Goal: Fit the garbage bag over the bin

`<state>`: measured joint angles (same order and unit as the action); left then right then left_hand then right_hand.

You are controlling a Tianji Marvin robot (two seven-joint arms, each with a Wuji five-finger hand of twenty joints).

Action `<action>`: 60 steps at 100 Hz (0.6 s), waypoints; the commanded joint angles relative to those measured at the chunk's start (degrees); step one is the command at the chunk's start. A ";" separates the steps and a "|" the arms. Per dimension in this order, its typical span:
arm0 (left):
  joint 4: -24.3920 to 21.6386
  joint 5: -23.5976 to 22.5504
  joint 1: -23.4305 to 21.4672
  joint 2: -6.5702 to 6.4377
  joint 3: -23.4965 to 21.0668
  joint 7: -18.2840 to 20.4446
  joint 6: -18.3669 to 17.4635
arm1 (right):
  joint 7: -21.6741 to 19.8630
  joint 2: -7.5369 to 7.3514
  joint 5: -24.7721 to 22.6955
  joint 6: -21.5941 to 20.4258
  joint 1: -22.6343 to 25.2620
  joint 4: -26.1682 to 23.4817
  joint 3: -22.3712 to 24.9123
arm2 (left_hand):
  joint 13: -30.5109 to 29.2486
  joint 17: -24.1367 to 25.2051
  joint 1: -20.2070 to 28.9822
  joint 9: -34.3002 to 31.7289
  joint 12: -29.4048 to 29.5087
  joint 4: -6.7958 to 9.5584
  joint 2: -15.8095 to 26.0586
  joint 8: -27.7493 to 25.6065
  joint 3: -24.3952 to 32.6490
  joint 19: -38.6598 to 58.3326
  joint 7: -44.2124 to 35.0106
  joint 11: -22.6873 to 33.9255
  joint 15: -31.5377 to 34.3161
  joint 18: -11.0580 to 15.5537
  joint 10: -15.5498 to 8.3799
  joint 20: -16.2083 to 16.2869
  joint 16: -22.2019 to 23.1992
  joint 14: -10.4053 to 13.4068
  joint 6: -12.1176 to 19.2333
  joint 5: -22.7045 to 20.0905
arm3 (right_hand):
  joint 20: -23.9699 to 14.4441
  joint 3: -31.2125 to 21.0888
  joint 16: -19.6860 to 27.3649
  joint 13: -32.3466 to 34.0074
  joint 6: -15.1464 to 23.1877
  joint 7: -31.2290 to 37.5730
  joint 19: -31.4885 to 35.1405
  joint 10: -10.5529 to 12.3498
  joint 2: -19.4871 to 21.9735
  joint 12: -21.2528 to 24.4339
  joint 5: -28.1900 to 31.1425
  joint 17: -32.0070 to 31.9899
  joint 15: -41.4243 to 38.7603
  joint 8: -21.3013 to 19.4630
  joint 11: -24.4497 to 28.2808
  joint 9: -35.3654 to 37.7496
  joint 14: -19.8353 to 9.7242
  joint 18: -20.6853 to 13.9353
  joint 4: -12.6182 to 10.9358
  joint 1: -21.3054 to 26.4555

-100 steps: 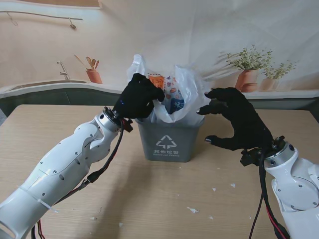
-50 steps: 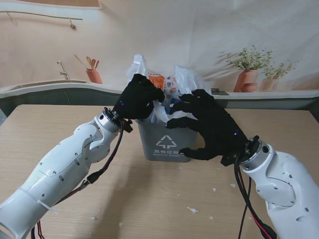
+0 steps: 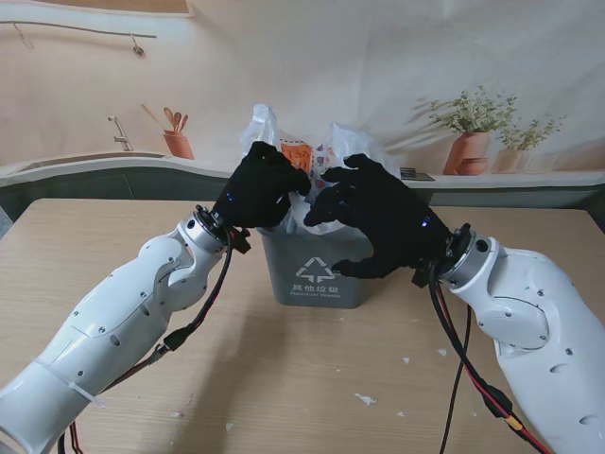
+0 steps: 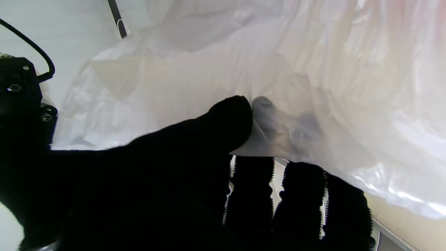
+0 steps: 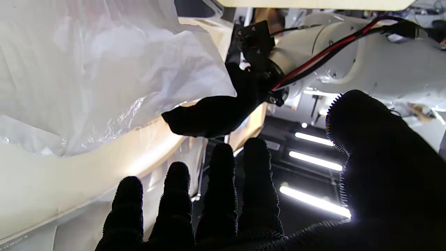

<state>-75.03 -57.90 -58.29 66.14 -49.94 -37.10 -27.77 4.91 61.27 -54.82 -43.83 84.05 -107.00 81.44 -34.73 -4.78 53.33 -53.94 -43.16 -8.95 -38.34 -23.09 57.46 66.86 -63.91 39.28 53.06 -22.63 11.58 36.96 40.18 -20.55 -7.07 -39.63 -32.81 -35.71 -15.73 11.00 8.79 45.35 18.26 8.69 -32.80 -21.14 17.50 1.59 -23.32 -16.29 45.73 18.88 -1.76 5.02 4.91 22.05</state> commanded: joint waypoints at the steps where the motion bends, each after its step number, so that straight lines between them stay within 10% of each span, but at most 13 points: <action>1: -0.45 0.04 -0.14 0.08 -0.24 0.76 -0.11 | 0.10 -0.11 -0.80 -0.44 -0.44 0.55 -0.46 | 0.64 0.10 0.95 -0.31 -0.95 0.04 0.61 0.30 -0.14 1.15 0.54 -0.87 -0.71 1.23 -1.40 -0.29 0.82 0.78 0.68 0.32 | 0.65 -1.34 -0.44 0.74 1.83 -0.39 -1.58 2.12 -2.13 -0.03 0.35 -0.38 0.10 0.45 -1.41 0.77 -1.50 1.28 -1.20 1.56; 60: -0.02 -0.04 -0.48 0.10 -0.56 -0.12 -0.64 | 6.48 -1.16 -11.91 5.28 -3.36 3.74 -4.08 | 0.81 0.23 0.19 -0.08 -1.67 0.27 0.66 -0.02 0.71 1.04 0.12 -0.52 -0.48 0.88 -0.99 -0.49 0.88 0.70 0.57 0.66 | 1.23 -0.40 -2.17 7.84 5.41 -1.04 -1.15 0.03 -2.47 -1.42 2.98 0.98 -3.31 0.47 0.72 11.33 1.15 3.40 -0.56 2.33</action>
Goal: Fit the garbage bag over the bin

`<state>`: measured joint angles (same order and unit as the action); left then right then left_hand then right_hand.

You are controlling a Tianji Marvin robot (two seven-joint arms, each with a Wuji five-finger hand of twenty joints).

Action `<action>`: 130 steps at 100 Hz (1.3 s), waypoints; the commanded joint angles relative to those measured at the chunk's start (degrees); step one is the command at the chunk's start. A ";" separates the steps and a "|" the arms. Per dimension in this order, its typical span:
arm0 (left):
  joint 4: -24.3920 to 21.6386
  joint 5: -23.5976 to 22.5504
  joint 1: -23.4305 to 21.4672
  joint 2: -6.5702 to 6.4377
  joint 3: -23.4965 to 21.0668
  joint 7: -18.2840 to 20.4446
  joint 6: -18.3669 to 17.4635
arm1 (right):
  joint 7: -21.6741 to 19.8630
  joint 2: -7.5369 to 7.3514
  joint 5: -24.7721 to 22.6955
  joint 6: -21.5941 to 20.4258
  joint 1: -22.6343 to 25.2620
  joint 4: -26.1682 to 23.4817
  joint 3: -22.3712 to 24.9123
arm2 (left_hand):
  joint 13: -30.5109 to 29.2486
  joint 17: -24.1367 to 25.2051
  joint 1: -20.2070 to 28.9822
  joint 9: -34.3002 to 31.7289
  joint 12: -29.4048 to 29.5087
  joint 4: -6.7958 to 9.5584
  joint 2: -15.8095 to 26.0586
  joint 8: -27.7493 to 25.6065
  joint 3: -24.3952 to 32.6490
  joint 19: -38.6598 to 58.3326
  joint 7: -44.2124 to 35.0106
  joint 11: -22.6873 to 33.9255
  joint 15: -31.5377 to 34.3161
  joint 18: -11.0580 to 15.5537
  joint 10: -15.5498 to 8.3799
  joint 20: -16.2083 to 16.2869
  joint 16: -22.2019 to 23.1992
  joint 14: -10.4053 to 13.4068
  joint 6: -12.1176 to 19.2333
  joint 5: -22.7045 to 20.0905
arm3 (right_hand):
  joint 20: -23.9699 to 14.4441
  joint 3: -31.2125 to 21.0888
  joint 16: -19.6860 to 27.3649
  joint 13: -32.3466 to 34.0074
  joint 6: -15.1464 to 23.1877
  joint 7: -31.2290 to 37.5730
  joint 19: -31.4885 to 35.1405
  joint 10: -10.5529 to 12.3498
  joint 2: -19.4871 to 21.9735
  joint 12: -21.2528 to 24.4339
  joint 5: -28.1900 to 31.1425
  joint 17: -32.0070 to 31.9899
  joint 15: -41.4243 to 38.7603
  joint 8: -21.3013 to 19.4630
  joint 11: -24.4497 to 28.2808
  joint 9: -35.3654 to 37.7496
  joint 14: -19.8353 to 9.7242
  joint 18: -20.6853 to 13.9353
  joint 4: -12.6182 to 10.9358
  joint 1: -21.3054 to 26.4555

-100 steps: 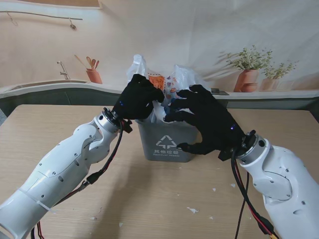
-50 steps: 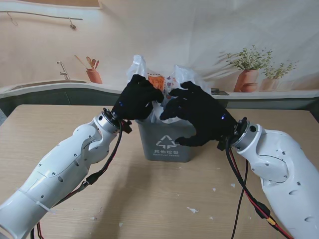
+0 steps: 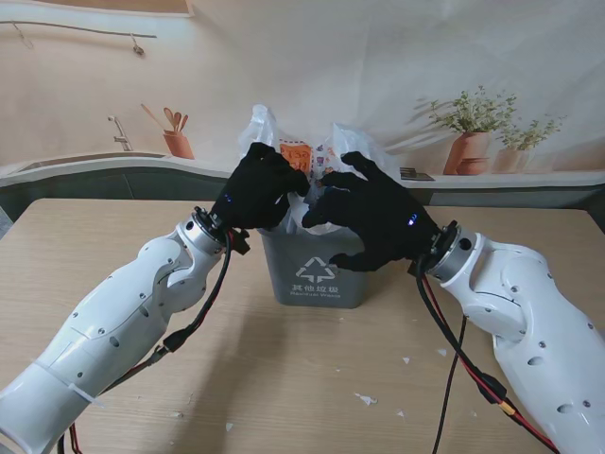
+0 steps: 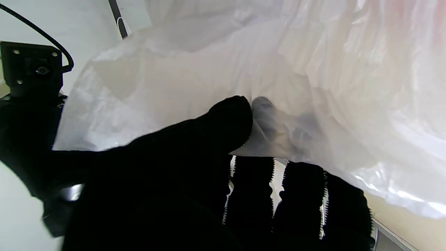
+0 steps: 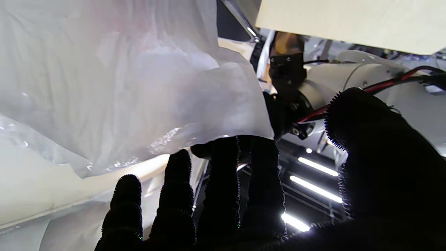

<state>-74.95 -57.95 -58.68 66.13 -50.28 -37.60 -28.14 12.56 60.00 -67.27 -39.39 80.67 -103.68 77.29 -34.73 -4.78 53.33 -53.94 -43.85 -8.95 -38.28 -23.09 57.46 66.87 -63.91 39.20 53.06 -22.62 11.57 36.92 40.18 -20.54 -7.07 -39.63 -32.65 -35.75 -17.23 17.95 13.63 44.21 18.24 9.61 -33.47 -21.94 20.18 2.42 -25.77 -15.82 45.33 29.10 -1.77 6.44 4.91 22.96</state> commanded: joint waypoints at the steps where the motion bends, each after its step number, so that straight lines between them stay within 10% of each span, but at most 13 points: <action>1: -0.09 0.01 -0.09 0.11 -0.23 0.36 -0.27 | -1.20 0.10 0.47 1.05 0.02 0.45 0.07 | 0.84 0.24 0.20 -0.11 -1.02 0.28 0.61 -0.04 0.74 1.03 0.09 -0.41 -0.47 0.86 -0.99 -0.45 0.88 0.70 0.56 0.67 | 1.07 -0.36 -0.69 0.93 0.55 0.10 -1.12 -0.85 -1.84 -0.64 0.35 0.15 -0.91 -0.01 1.16 1.30 1.19 2.01 -0.57 1.48; 40: -1.07 -0.35 -1.23 -0.16 -1.60 0.36 -0.01 | 1.43 -0.48 -3.80 5.84 0.64 1.69 1.95 | 0.94 0.48 0.30 0.20 -1.57 0.13 0.71 -0.40 0.85 0.98 -0.56 0.17 -0.35 0.54 -1.15 -0.49 0.95 0.42 0.46 1.11 | 1.73 6.52 -4.71 8.42 -1.43 3.82 -0.18 -1.56 1.05 -3.98 9.44 1.43 -8.26 -2.58 8.14 11.81 2.93 2.97 -2.05 11.14; 43: -1.16 -0.37 -1.31 -0.19 -1.70 0.46 0.03 | 1.73 -0.55 -4.26 6.05 0.76 1.78 2.29 | 0.90 0.48 0.24 0.23 -1.67 0.15 0.69 -0.44 0.89 0.98 -0.65 0.27 -0.33 0.54 -1.13 -0.50 0.96 0.42 0.53 1.16 | 2.04 0.17 -5.06 9.29 -1.46 4.10 0.15 -1.62 -0.46 -4.12 10.41 1.86 -8.87 -3.12 8.57 12.76 3.08 3.17 -2.09 9.65; 47: -1.25 -0.38 -1.39 -0.22 -1.78 0.62 0.08 | 2.19 -0.63 -4.73 6.21 0.84 2.00 2.68 | 0.89 0.48 0.21 0.22 -1.77 0.19 0.66 -0.51 0.96 0.98 -0.76 0.38 -0.32 0.54 -1.11 -0.50 0.96 0.42 0.61 1.18 | 2.74 -28.18 -5.68 10.95 -1.43 5.23 0.54 -1.76 -6.39 -4.37 12.55 2.34 -10.14 -4.14 9.52 14.76 3.25 3.38 1.96 0.64; 53: -1.27 -0.32 -1.42 -0.23 -1.81 0.78 0.07 | 2.88 -0.70 -5.21 6.49 0.92 2.42 3.17 | 0.79 0.48 0.03 0.27 -2.12 0.28 0.61 -0.61 1.19 0.97 -0.95 0.72 -0.28 0.52 -0.96 -0.51 0.99 0.35 0.52 1.37 | 3.04 -34.67 -6.34 11.99 -1.10 6.88 0.76 -2.24 -8.62 -3.92 14.34 2.68 -11.56 -3.67 10.86 16.33 3.28 3.44 8.13 0.55; 77: -2.07 -1.03 -2.21 -0.62 -2.54 1.22 0.04 | 6.09 -1.24 -8.24 8.87 1.13 4.76 4.17 | 0.70 0.72 -0.38 0.67 -3.52 0.38 1.02 -1.02 1.61 0.03 -1.74 2.06 -0.14 -0.55 -0.66 -0.95 1.06 -0.03 0.56 2.29 | 3.38 -35.58 -8.39 16.17 3.26 19.09 1.71 -3.76 -11.81 -6.14 17.20 4.61 -16.36 -0.96 14.40 21.48 3.93 3.97 13.96 7.05; 113: -4.84 -2.35 -4.42 -1.48 -5.15 3.12 -0.26 | 10.69 -1.64 -9.87 10.26 1.01 8.67 4.53 | 3.13 3.03 1.31 3.68 -8.27 0.11 4.74 4.00 -2.36 -1.61 11.31 4.08 0.31 -1.77 0.33 -1.95 3.24 -0.92 -1.60 -0.87 | 3.63 -36.61 -9.56 21.74 5.98 22.77 2.58 -5.47 -11.40 -8.28 25.20 7.16 -19.85 -3.36 17.25 27.79 4.11 4.53 13.87 10.24; 130: -6.02 -3.31 -5.48 -1.91 -6.38 3.46 -0.23 | 11.70 -1.69 -9.96 10.32 1.12 9.61 4.63 | 5.58 4.80 -0.17 5.84 -10.49 -0.56 6.49 1.00 -3.62 -1.51 4.68 5.14 0.68 -0.98 -0.53 -2.21 4.13 -0.32 1.81 -2.81 | 3.93 -37.14 -10.31 22.56 5.67 22.67 2.86 -6.61 -11.22 -9.31 25.51 7.76 -21.80 -4.30 18.60 27.85 3.94 4.73 13.74 10.52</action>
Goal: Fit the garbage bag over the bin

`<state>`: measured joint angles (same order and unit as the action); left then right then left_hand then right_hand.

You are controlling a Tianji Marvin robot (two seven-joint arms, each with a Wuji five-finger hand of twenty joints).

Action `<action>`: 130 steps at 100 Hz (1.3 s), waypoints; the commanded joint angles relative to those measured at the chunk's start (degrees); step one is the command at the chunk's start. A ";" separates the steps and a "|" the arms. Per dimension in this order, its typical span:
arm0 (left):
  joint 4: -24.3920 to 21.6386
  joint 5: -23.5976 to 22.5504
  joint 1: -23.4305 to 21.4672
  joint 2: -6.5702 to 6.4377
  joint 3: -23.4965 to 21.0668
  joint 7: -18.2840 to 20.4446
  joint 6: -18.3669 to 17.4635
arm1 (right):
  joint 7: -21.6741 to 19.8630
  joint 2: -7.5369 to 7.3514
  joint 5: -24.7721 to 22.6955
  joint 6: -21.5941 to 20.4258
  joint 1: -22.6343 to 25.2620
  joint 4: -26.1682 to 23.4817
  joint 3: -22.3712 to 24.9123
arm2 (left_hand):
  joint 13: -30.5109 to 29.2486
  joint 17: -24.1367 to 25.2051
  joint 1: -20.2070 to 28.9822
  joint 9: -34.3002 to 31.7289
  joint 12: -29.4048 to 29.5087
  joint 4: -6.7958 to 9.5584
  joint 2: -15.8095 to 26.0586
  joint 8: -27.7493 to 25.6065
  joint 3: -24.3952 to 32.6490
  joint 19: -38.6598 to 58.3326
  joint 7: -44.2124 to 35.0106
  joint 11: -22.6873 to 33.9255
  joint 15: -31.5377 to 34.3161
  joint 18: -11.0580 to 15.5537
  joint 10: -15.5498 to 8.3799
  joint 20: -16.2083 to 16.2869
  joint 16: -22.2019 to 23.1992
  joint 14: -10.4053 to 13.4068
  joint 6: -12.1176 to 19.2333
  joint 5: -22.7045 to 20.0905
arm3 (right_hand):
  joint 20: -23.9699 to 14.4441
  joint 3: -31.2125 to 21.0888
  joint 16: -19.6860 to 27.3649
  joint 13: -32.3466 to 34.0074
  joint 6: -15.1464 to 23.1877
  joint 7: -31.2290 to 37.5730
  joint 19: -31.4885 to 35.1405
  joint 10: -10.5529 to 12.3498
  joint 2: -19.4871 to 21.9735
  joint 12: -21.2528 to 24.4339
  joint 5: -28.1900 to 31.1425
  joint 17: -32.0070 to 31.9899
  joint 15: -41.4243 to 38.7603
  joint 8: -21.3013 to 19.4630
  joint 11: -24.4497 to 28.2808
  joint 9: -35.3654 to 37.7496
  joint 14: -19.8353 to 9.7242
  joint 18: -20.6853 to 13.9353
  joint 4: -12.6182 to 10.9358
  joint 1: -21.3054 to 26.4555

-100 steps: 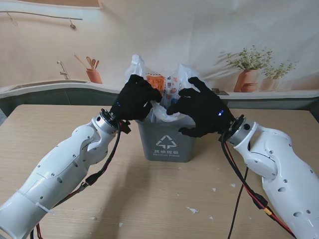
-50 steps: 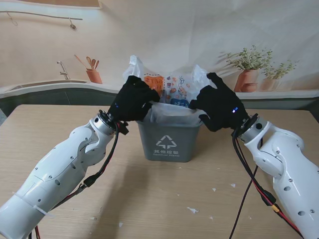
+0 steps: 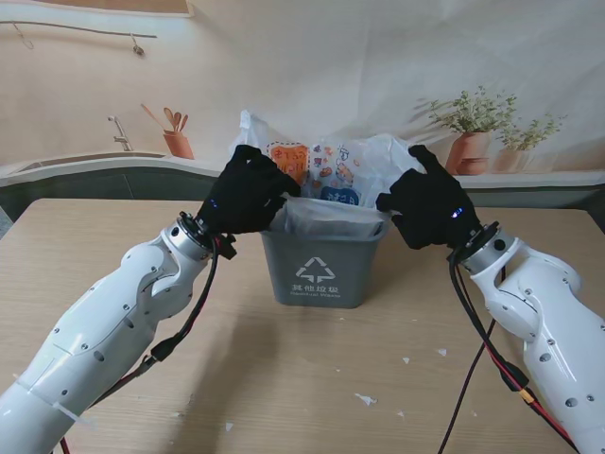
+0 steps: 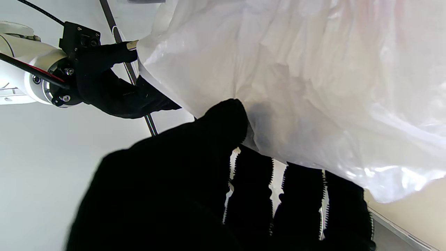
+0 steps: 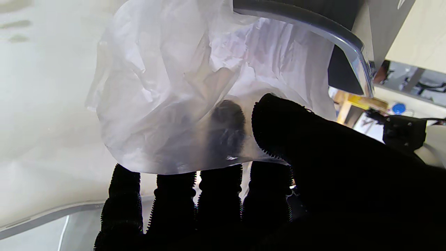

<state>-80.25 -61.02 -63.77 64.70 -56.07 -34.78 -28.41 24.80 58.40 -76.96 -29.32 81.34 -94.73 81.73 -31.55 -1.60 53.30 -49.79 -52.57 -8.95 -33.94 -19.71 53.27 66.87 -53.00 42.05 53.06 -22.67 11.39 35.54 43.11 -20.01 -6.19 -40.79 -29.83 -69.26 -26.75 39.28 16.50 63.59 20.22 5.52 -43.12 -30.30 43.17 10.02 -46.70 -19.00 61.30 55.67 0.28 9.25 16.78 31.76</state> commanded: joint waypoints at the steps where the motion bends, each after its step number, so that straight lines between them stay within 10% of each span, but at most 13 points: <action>1: -0.77 -0.29 -0.44 -0.50 -0.66 0.66 0.03 | -0.48 -0.10 -0.29 0.28 0.44 0.72 0.18 | 2.68 1.79 -0.31 1.95 -1.84 -0.60 2.24 -2.60 0.61 -1.52 -6.82 2.20 0.61 -0.87 -0.37 -0.86 1.21 -0.82 1.06 -1.49 | 1.13 -3.63 -0.82 1.23 2.77 3.27 0.89 -2.54 -1.50 -0.97 2.49 0.17 -0.93 -1.16 2.66 1.26 1.87 1.92 1.86 1.71; 11: -1.41 -0.71 -1.11 -0.73 -1.40 1.05 -0.03 | 0.47 -0.14 -0.53 0.57 0.41 1.29 0.04 | 4.39 2.41 -2.26 4.14 6.15 -0.56 2.63 -6.79 2.57 -1.43 -11.01 -8.60 -4.26 -0.56 1.32 -1.36 -2.51 -0.59 1.34 0.62 | 1.18 -3.45 -0.99 1.26 2.47 3.32 1.02 -2.74 -1.12 -1.08 2.14 0.35 -1.36 -1.44 2.92 1.04 1.79 1.99 1.84 1.76; 27: -2.54 -1.17 -2.43 -1.08 -2.98 1.99 0.06 | 1.25 -0.19 -0.88 1.31 0.49 1.68 -0.08 | 0.45 2.57 -3.03 0.69 25.16 0.06 4.42 -11.58 1.62 -3.16 -12.78 -10.45 -11.96 -1.36 2.22 -2.42 -10.28 -0.51 0.60 3.72 | 1.30 -3.31 -1.27 1.46 2.04 3.66 1.17 -3.15 -0.56 -1.29 1.81 0.45 -2.11 -1.99 3.53 0.67 1.86 2.10 1.68 1.94; 101: -6.49 -3.55 -9.37 -2.23 -7.57 3.45 1.73 | 2.60 0.51 1.95 3.61 1.64 4.42 -1.07 | -1.48 4.40 1.86 -2.78 13.59 0.21 10.17 -13.01 -10.24 -5.28 -13.05 -3.63 -6.83 -1.99 -1.41 -4.02 -6.79 2.09 1.63 9.34 | 1.46 -4.20 -2.42 4.95 0.02 4.50 3.66 -4.44 -0.21 -1.89 1.12 4.10 -5.80 -2.71 4.92 1.07 2.33 3.13 1.93 1.33; 130: -7.25 -6.50 -12.15 -2.94 -7.79 0.69 2.04 | 2.79 0.75 3.17 4.02 2.39 5.62 -1.30 | -1.00 5.03 2.24 -2.46 9.56 0.23 10.42 -13.21 -11.05 -5.36 -13.34 -1.42 -4.83 -1.80 -1.77 -4.18 -5.19 2.38 1.80 9.90 | 10.46 -4.23 -2.78 6.87 0.11 4.80 32.67 -4.97 0.36 -3.44 0.72 -0.95 -8.94 -3.01 4.86 1.10 3.71 2.01 1.88 1.27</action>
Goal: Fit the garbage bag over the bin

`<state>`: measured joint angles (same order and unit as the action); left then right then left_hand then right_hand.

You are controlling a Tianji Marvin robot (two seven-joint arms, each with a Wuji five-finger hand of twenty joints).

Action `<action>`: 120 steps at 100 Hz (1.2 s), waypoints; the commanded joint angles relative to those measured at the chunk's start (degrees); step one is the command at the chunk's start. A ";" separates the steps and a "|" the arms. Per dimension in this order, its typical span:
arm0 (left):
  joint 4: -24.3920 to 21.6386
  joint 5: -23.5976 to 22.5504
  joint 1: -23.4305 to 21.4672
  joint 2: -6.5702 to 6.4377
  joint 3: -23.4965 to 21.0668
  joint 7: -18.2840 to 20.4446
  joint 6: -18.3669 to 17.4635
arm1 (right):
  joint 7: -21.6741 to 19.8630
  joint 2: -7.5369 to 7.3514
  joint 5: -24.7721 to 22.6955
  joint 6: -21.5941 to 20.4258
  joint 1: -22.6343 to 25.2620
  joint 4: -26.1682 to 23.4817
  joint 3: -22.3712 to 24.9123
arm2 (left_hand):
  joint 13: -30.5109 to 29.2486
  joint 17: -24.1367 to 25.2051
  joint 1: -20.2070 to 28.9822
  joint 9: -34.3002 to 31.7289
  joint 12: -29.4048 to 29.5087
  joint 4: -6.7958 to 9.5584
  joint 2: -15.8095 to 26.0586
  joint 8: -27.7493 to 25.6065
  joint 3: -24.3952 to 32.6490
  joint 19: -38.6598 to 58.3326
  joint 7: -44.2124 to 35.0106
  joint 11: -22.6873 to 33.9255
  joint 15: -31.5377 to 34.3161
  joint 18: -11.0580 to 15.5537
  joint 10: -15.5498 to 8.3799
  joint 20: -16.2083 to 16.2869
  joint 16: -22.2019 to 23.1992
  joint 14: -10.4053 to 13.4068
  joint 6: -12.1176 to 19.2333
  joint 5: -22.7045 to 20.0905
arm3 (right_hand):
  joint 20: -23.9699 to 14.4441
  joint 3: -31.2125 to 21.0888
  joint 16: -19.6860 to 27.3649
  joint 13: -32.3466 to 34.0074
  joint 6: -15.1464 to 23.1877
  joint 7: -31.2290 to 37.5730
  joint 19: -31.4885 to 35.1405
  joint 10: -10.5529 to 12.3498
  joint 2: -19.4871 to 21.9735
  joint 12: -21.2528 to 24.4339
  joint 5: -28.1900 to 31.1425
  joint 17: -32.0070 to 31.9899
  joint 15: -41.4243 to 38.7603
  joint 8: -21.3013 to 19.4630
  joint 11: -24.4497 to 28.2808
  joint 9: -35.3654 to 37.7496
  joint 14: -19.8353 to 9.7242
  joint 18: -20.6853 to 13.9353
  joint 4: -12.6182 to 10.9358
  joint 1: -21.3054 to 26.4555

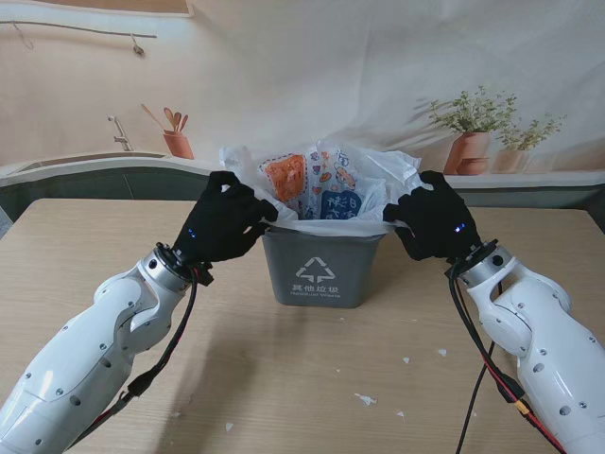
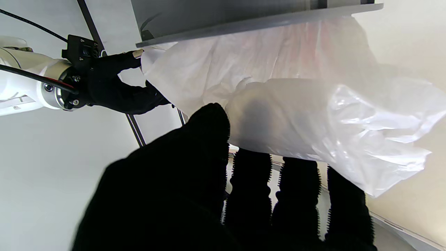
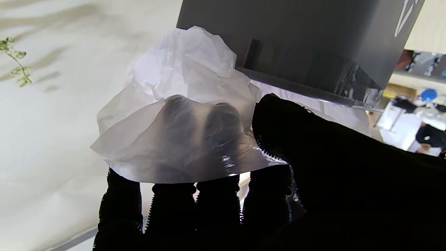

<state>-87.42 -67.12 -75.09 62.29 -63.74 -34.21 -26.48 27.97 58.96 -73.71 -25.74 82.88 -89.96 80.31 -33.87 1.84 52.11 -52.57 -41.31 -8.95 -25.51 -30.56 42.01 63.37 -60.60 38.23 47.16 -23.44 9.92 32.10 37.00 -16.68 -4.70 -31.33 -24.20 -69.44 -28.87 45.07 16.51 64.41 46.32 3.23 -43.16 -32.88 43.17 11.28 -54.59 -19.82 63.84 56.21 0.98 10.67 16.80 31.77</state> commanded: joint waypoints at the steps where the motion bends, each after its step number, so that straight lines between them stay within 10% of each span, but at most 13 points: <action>1: -0.06 -0.59 -0.94 -0.58 -0.08 -0.02 0.13 | -0.30 0.19 -0.06 0.42 0.88 0.91 0.10 | 1.26 1.58 3.42 0.31 -1.81 0.23 1.99 -2.37 0.22 -1.85 -5.77 2.48 1.14 -1.03 -0.26 -0.73 0.97 -0.97 0.30 0.42 | 5.11 -4.09 -0.66 1.02 0.15 4.00 6.97 -2.65 0.50 -0.87 0.68 -2.24 -1.05 -2.20 2.30 0.45 2.96 0.50 1.83 1.29; 120: 1.28 -1.55 -8.71 -1.10 0.11 -1.88 6.61 | 5.35 2.81 9.73 -5.00 2.01 7.01 1.96 | 4.55 3.31 3.15 4.40 -12.70 -0.13 2.27 -1.52 -1.42 -2.22 -4.55 6.12 4.91 -1.56 -2.24 -1.67 5.07 -0.26 3.83 1.21 | 6.81 -1.21 -2.23 -4.98 3.73 7.33 12.33 0.61 4.71 1.43 -6.49 -6.35 -1.76 -4.32 5.27 -7.30 1.16 -1.49 1.05 2.73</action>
<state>-86.48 -68.56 -83.24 61.59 -63.67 -37.35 -20.27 33.94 62.37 -64.32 -30.61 84.67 -84.22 81.89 -30.09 4.32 54.76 -47.72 -52.09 -8.95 -22.88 -30.57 38.26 62.61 -60.53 42.67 50.70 -23.48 7.60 31.19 40.81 -15.42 -2.85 -27.51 -18.28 -67.48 -30.67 40.74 16.92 68.01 57.23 3.85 -37.86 -31.81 37.14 6.34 -56.32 -22.65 66.64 49.50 -0.10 10.03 16.81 32.51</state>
